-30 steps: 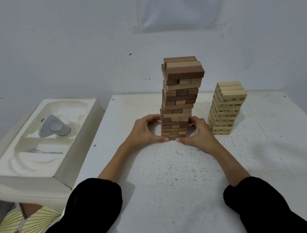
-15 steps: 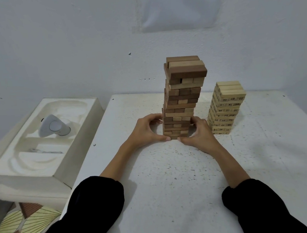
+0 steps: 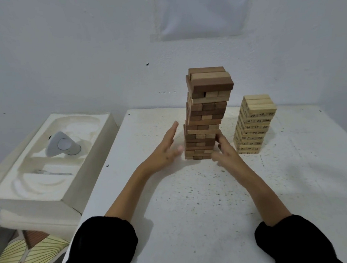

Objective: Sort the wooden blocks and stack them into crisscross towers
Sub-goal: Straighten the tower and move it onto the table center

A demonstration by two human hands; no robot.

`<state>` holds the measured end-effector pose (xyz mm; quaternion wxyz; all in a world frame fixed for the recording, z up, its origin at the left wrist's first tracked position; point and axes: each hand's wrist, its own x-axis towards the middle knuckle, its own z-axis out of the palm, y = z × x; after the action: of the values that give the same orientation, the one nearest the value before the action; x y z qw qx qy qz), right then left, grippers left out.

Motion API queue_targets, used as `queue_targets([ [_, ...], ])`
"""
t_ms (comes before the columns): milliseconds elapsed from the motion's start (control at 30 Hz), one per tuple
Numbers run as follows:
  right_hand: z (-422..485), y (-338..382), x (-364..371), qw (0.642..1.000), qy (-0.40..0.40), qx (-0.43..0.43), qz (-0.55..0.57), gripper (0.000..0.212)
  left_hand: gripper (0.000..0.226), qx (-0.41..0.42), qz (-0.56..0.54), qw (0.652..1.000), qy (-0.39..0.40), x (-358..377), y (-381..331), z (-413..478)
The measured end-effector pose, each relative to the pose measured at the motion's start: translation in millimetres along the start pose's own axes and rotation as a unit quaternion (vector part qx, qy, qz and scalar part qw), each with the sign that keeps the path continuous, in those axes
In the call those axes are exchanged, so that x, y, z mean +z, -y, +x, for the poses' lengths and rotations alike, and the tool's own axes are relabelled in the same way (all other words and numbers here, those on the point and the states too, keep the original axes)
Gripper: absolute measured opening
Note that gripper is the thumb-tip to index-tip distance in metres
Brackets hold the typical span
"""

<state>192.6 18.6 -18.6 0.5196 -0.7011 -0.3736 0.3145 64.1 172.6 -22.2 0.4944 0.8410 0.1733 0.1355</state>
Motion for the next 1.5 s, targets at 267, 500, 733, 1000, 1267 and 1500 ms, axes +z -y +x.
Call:
queue_targets([
  [267,-12,39,1,0.975,-0.031,-0.100,0.197,0.072,0.081,-0.084,-0.312,0.939,-0.122,14,-63,0],
  [500,-26,52,8,0.973,-0.047,-0.090,0.208,0.038,0.074,-0.024,-0.312,0.946,-0.087,32,-67,-7],
  [733,-24,48,13,0.972,-0.062,-0.077,0.215,0.039,0.070,-0.034,-0.310,0.945,-0.095,38,-75,-11],
  [1000,-25,47,13,0.971,-0.059,-0.051,0.227,0.048,0.064,-0.038,-0.299,0.950,-0.081,37,-79,-12],
  [1267,-24,47,14,0.970,-0.061,-0.047,0.233,0.049,0.063,-0.056,-0.332,0.937,-0.088,38,-77,-12],
  [1500,-30,40,24,0.970,-0.078,-0.001,0.230,0.074,0.061,-0.101,-0.313,0.939,-0.102,44,-73,-19],
])
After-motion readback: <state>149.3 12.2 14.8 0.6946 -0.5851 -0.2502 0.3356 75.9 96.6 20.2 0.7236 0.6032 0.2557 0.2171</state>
